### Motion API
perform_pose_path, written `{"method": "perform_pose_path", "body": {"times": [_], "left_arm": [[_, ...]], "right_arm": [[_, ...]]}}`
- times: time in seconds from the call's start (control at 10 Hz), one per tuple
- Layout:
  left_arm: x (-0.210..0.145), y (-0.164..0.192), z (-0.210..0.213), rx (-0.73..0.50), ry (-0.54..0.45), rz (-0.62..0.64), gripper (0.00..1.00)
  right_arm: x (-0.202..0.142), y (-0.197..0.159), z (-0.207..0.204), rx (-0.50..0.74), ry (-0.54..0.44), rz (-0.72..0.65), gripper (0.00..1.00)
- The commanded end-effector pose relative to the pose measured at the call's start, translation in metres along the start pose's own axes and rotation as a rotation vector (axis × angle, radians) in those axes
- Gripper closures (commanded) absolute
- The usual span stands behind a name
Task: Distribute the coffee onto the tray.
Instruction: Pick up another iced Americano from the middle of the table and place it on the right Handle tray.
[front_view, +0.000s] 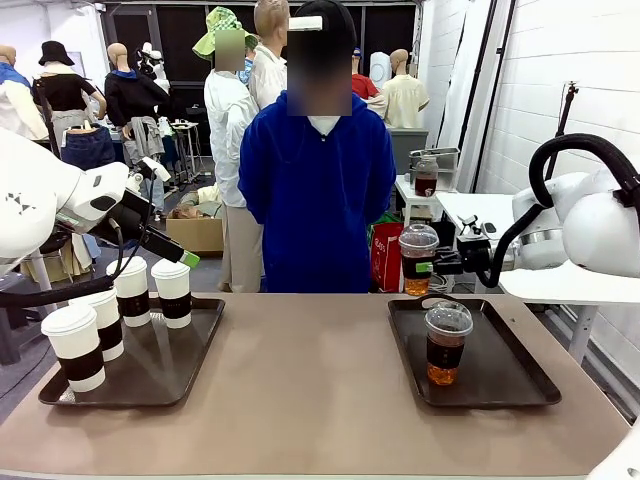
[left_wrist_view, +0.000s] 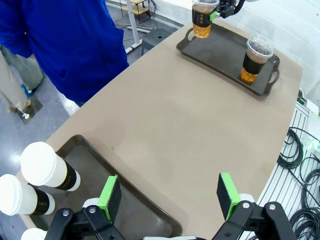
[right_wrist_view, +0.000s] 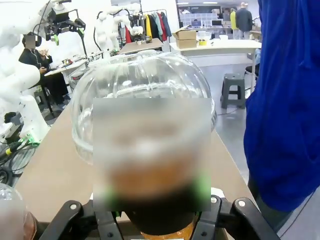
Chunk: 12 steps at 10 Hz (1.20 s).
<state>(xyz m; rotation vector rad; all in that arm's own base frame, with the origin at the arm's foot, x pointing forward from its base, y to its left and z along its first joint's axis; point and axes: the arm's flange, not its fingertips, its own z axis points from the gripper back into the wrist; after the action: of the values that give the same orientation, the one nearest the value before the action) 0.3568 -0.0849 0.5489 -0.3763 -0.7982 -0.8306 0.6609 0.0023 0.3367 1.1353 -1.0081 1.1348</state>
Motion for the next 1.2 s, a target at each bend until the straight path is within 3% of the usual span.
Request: {"method": "perform_pose_path", "body": {"times": [0.0, 0.2, 1.1], "left_arm": [[-0.002, 0.001, 0.000, -0.012, -0.007, 0.006, 0.00], [-0.002, 0.001, 0.000, -0.012, -0.007, 0.006, 0.00], [-0.002, 0.001, 0.000, -0.012, -0.007, 0.006, 0.00]], "right_arm": [[0.001, -0.003, 0.002, -0.001, -0.001, 0.001, 0.36], [0.001, -0.003, 0.002, -0.001, -0.001, 0.001, 0.36], [-0.063, -0.002, 0.006, -0.005, -0.022, -0.019, 0.36]]}}
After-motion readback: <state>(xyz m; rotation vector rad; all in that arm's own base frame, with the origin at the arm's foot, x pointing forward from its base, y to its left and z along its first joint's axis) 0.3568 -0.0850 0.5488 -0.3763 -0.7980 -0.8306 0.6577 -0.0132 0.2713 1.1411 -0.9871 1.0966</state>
